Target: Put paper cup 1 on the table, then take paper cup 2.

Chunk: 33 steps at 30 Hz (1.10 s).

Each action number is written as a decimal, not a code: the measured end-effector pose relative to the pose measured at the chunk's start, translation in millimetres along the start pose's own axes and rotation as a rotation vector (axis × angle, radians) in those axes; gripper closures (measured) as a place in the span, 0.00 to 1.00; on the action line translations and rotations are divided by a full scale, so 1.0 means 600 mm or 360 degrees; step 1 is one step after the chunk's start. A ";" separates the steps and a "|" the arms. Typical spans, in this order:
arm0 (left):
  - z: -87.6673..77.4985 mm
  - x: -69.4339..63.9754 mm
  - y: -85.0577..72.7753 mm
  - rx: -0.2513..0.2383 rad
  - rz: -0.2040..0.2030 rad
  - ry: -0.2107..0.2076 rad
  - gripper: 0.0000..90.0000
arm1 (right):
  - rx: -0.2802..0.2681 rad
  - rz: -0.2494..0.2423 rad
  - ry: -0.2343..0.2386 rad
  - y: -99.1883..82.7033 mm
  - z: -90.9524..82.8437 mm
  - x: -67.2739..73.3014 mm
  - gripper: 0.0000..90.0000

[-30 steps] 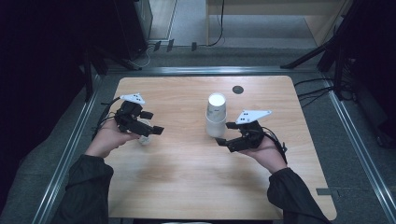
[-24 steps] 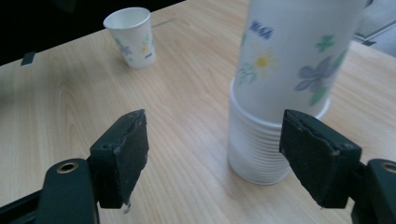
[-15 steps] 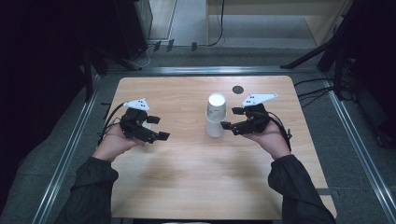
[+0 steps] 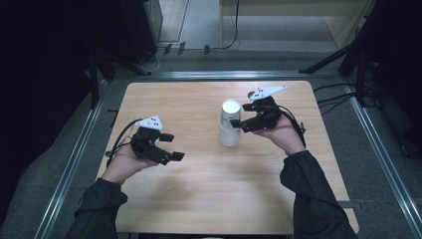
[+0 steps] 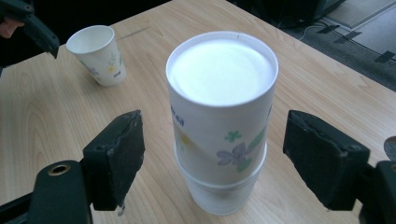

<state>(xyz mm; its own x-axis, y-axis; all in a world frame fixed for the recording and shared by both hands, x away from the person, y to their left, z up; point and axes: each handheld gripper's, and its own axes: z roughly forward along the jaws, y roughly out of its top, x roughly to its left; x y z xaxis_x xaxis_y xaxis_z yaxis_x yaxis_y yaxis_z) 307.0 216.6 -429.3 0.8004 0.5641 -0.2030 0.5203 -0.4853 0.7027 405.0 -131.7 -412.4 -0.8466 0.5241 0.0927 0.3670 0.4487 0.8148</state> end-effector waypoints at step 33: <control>0.030 -0.029 -0.015 0.0122 0.0066 -0.0048 0.16 | 0.0693 -0.0235 -0.0006 0.107 0.069 -0.009 0.25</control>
<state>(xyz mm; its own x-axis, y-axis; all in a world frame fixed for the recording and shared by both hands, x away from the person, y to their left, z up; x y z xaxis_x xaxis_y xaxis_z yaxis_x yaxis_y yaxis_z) 294.1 199.2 -444.3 0.8298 0.5226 -0.1957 0.5066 -0.5583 0.6570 448.8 -75.7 -384.4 -0.9010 0.4337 -0.0089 0.3710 0.7809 0.5025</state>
